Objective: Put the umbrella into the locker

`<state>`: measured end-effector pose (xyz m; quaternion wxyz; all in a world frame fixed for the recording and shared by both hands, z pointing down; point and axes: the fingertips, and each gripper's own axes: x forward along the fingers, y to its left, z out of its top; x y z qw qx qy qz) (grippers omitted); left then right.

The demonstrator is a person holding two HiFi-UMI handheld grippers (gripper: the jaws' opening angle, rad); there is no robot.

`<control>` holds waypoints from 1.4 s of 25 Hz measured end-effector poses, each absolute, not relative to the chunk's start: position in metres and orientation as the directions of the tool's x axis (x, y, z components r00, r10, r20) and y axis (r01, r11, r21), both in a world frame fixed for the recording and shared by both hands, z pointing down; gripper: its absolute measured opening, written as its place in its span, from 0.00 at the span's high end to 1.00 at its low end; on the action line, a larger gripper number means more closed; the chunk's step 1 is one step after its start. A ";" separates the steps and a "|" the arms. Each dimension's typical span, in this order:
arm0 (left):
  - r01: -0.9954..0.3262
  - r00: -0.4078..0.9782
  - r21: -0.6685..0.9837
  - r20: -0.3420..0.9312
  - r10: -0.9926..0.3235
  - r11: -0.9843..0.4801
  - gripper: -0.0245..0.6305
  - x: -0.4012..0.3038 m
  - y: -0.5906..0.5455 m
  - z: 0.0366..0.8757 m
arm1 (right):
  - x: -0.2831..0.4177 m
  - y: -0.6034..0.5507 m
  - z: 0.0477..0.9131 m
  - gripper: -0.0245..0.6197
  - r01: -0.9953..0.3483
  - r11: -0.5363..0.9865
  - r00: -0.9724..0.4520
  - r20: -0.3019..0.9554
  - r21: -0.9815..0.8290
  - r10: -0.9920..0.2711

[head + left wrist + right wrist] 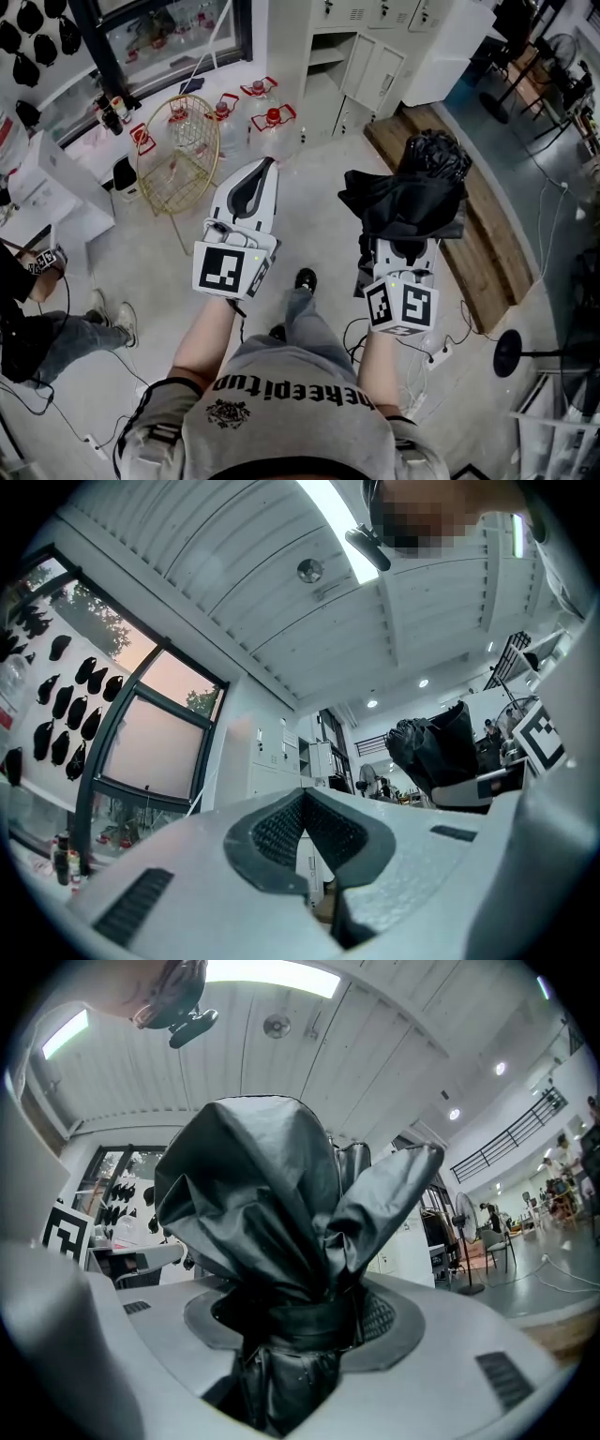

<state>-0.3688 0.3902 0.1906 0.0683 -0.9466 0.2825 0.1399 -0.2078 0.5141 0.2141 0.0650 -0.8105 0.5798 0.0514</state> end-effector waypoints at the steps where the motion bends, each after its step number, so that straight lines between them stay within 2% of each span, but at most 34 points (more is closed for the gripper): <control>1: -0.557 0.800 -0.052 -0.303 -0.518 -0.829 0.96 -0.363 0.383 0.191 | -0.201 0.507 0.216 0.58 -0.948 -0.315 0.319 -0.154 -0.049 -0.935; 12: -0.568 0.792 -0.054 -0.307 -0.528 -0.821 0.96 -0.269 0.281 0.167 | -0.113 0.396 0.197 0.58 -0.963 -0.267 0.270 -0.145 -0.041 -0.952; 25: -0.586 0.777 -0.058 -0.323 -0.541 -0.808 0.96 -0.178 0.214 0.169 | -0.023 0.323 0.199 0.58 -0.970 -0.240 0.244 -0.159 -0.045 -0.957; 35: -0.603 0.769 -0.065 -0.314 -0.557 -0.795 0.96 -0.141 0.184 0.179 | 0.013 0.289 0.204 0.58 -0.977 -0.211 0.214 -0.165 -0.037 -0.963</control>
